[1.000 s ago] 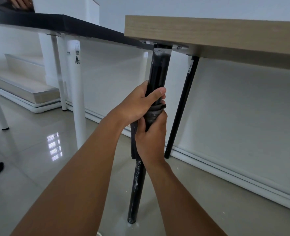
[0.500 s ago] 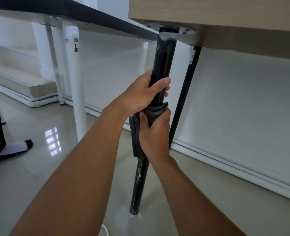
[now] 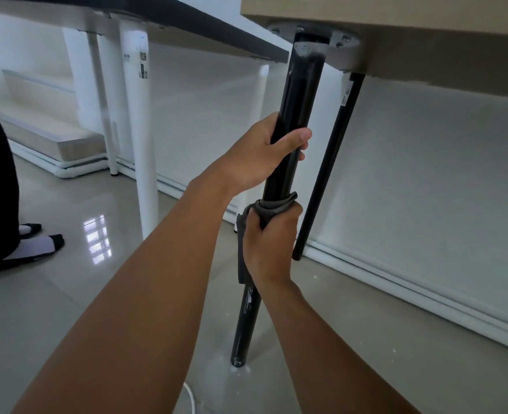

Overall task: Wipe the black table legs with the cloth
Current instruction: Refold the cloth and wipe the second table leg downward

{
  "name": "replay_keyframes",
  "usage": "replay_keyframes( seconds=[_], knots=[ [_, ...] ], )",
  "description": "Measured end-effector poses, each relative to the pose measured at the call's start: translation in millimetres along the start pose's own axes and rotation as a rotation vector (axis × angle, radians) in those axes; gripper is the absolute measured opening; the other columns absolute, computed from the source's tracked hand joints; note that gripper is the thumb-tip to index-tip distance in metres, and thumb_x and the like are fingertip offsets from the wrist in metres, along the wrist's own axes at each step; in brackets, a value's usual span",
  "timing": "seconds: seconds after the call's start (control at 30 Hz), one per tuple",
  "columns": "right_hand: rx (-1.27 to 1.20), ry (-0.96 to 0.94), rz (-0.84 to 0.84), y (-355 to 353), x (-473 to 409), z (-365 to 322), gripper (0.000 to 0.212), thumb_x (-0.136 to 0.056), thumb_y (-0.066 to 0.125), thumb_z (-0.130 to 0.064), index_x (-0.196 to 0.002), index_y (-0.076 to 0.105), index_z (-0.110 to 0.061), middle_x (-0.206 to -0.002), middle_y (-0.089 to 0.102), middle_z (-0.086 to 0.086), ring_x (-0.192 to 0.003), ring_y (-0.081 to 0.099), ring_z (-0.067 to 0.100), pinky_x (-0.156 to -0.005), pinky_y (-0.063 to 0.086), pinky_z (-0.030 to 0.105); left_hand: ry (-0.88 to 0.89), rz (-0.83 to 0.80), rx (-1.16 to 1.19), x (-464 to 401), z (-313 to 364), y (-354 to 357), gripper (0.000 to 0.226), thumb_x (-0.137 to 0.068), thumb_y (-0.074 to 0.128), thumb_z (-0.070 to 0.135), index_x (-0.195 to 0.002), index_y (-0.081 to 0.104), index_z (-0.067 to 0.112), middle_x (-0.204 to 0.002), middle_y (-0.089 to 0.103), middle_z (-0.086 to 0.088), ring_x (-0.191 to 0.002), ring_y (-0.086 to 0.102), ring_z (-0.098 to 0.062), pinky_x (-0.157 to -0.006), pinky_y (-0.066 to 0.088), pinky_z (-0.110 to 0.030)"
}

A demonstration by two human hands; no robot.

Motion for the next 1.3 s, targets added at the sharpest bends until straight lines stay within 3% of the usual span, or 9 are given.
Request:
replay_keyframes(
  seconds=[0.13, 0.27, 0.4, 0.53, 0.6, 0.73, 1.03, 1.23, 1.3],
  knots=[
    [-0.035, -0.052, 0.009, -2, -14, -19, 0.031, -0.096, 0.066, -0.013, -0.112, 0.039, -0.018, -0.108, 0.064, 0.009, -0.086, 0.068, 0.009, -0.064, 0.051, 0.006, 0.005, 0.002, 0.044, -1, 0, -1, 0.013, -0.101, 0.058, 0.035, -0.108, 0.060, 0.024, -0.097, 0.074, 0.005, -0.088, 0.074, -0.003, -0.076, 0.056, -0.015],
    [-0.036, -0.105, -0.010, -1, -17, -22, 0.034, -0.095, 0.066, -0.023, -0.118, 0.041, -0.021, -0.108, 0.066, 0.005, -0.093, 0.070, 0.016, -0.074, 0.059, 0.026, 0.005, 0.028, 0.056, 1, -2, -3, 0.017, -0.100, 0.059, 0.035, -0.111, 0.062, 0.022, -0.101, 0.075, 0.004, -0.092, 0.074, -0.005, -0.079, 0.057, -0.017],
    [-0.010, -0.156, 0.007, -5, -4, -9, 0.036, -0.093, 0.069, -0.026, -0.115, 0.041, -0.027, -0.097, 0.065, -0.009, -0.081, 0.067, -0.001, -0.064, 0.051, 0.008, 0.011, 0.090, 0.049, 5, -6, 0, 0.024, -0.100, 0.058, 0.040, -0.113, 0.062, 0.021, -0.101, 0.074, 0.007, -0.094, 0.073, -0.002, -0.085, 0.056, -0.023],
    [-0.035, -0.029, -0.053, -1, 18, 35, 0.033, -0.092, 0.070, -0.026, -0.108, 0.044, -0.036, -0.094, 0.066, -0.012, -0.080, 0.069, 0.001, -0.064, 0.056, 0.015, 0.007, 0.122, 0.027, 8, -13, 3, 0.030, -0.100, 0.056, 0.045, -0.118, 0.060, 0.021, -0.107, 0.072, 0.006, -0.094, 0.071, 0.004, -0.081, 0.053, -0.019],
    [-0.025, 0.011, -0.074, 1, 25, 48, 0.034, -0.093, 0.069, -0.025, -0.103, 0.041, -0.043, -0.096, 0.065, -0.011, -0.084, 0.068, -0.002, -0.066, 0.053, 0.011, 0.004, 0.121, 0.006, 9, -16, 3, 0.032, -0.101, 0.054, 0.046, -0.120, 0.059, 0.020, -0.105, 0.071, 0.008, -0.092, 0.069, 0.007, -0.075, 0.051, -0.014],
    [0.029, 0.001, -0.096, -1, 16, 44, 0.031, -0.092, 0.071, -0.025, -0.102, 0.043, -0.033, -0.093, 0.063, -0.013, -0.082, 0.064, -0.011, -0.067, 0.048, 0.004, -0.002, 0.125, -0.002, 12, -17, 1, 0.030, -0.099, 0.056, 0.045, -0.115, 0.062, 0.021, -0.100, 0.073, 0.007, -0.091, 0.071, 0.003, -0.077, 0.053, -0.017],
    [-0.038, -0.085, -0.031, -7, -7, 13, 0.033, -0.089, 0.073, -0.031, -0.111, 0.053, -0.017, -0.088, 0.068, -0.010, -0.076, 0.068, -0.002, -0.062, 0.049, 0.005, 0.013, 0.122, 0.012, 14, -16, 1, 0.027, -0.099, 0.059, 0.040, -0.111, 0.064, 0.017, -0.098, 0.073, 0.006, -0.092, 0.073, -0.003, -0.087, 0.059, -0.028],
    [-0.036, 0.041, 0.033, -5, 22, 53, 0.034, -0.082, 0.076, -0.017, -0.094, 0.051, -0.036, -0.080, 0.066, 0.001, -0.065, 0.067, 0.017, -0.057, 0.059, 0.033, 0.010, 0.123, -0.025, 15, -15, 0, 0.026, -0.100, 0.058, 0.041, -0.110, 0.066, 0.018, -0.097, 0.075, 0.005, -0.090, 0.072, 0.000, -0.083, 0.056, -0.018],
    [-0.039, 0.036, 0.057, -6, 23, 55, 0.038, -0.079, 0.077, -0.013, -0.088, 0.049, -0.037, -0.077, 0.065, -0.004, -0.063, 0.066, 0.010, -0.054, 0.056, 0.024, 0.005, 0.118, -0.028, 15, -16, 0, 0.026, -0.099, 0.059, 0.041, -0.111, 0.066, 0.018, -0.097, 0.076, 0.004, -0.090, 0.072, -0.002, -0.085, 0.057, -0.021]
  ],
)
Point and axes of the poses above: each hand's wrist, its own x-axis away from the middle knuckle, its own y-axis out of the palm, z = x × y, the point moved 10 cm from there along -x, towards the middle knuckle
